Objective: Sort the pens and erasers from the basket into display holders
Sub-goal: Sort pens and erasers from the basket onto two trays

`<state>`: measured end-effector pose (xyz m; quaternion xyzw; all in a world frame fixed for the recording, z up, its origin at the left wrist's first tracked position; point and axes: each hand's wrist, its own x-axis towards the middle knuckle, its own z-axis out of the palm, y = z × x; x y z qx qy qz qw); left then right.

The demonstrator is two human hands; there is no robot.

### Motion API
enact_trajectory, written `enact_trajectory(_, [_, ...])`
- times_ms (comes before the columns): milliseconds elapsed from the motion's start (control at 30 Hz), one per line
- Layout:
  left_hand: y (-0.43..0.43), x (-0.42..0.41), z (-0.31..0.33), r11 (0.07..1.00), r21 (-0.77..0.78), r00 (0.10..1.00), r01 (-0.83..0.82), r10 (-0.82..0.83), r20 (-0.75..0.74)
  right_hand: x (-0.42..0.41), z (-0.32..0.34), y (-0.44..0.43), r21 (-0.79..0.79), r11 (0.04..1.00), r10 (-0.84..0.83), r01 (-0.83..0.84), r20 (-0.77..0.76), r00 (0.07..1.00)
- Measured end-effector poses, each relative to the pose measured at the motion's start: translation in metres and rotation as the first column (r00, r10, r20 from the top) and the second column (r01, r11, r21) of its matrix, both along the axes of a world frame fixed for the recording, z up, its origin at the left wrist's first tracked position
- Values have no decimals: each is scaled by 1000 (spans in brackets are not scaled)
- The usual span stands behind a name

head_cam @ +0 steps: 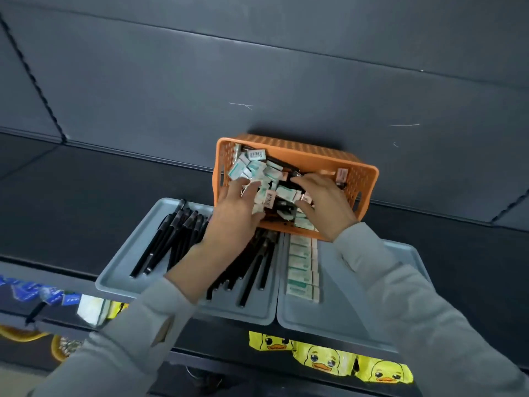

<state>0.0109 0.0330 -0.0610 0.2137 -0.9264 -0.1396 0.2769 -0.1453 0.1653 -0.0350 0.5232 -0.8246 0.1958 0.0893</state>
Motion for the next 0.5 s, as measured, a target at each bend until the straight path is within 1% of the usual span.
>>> enact_trajectory(67, [-17,-21,8,997,7,989,-80,79,127,-1,8,-24,7,1000,-10,11,-78,997])
enact_trajectory(133, [-28,-41,12,989,-47,960,-143,150,236,-3,10,-46,24,1000,10,-7,-124,992])
enact_trajectory(167, [-31,-49,12,983,-89,948,-160,178,263,-4,9,-55,40,999,28,-23,-136,990])
enact_trajectory(233, [-31,-60,11,969,-166,932,-183,225,285,-7,4,-68,88,995,51,-37,-160,986])
enact_trajectory(300, [-31,-66,9,953,-209,918,-218,273,286,-8,-2,-74,121,992,51,-27,-203,978])
enact_trajectory(400, [-34,-71,13,922,-281,909,-267,338,244,-8,-9,-75,102,995,28,-4,-235,972])
enact_trajectory(467, [-41,-72,10,934,-278,914,-224,300,272,-9,-10,-74,66,998,2,12,-209,978])
enact_trajectory(500, [-44,-73,6,951,-244,921,-191,260,289,-10,-10,-73,55,998,-7,18,-205,979])
